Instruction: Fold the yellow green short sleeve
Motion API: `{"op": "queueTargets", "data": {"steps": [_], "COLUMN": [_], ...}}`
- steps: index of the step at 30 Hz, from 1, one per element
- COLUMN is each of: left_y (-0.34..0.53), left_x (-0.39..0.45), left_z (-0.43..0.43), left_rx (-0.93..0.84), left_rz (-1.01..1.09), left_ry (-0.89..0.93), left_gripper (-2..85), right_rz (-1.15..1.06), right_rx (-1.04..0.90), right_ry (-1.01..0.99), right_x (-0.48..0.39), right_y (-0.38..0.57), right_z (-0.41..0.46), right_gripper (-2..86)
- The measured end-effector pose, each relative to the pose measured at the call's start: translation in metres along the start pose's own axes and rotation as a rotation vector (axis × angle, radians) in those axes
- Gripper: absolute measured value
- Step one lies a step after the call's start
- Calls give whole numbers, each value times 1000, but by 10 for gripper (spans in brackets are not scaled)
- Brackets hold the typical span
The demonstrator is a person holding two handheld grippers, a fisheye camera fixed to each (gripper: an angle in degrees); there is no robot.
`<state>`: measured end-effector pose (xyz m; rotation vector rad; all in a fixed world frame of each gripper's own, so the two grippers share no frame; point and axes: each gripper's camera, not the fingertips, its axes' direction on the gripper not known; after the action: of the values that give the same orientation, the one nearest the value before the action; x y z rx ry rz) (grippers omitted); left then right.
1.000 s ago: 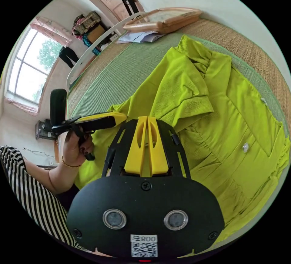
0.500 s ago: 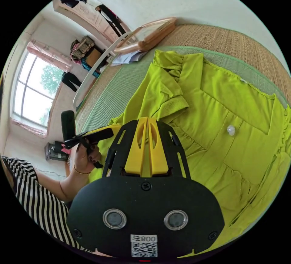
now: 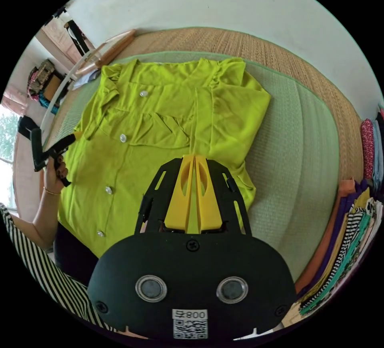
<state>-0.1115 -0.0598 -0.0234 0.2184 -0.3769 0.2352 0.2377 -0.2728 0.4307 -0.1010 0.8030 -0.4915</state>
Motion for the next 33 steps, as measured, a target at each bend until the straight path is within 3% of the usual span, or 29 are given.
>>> {"op": "queueTargets", "data": {"steps": [8,15,24,33], "left_y": [1,36,138,245], "left_x": [7,30,38,32], "left_z": [8,-34,-110,-197], "left_rx": [-140,-186,-241,-123], "left_rz": [-12,6,-131,-272], "left_ry": [-95,62,308,338], "left_gripper": [1,2,2,8], "right_rz": [35,110,268,452], "right_rx": [-8,54,27,36], "right_ry": [-80,-150,-363,-577], "right_x": [9,24,56,72], "right_y": [30,74,229,392], "right_z": [-50,-140,-248,-304], "right_gripper": [2,1,1,1]}}
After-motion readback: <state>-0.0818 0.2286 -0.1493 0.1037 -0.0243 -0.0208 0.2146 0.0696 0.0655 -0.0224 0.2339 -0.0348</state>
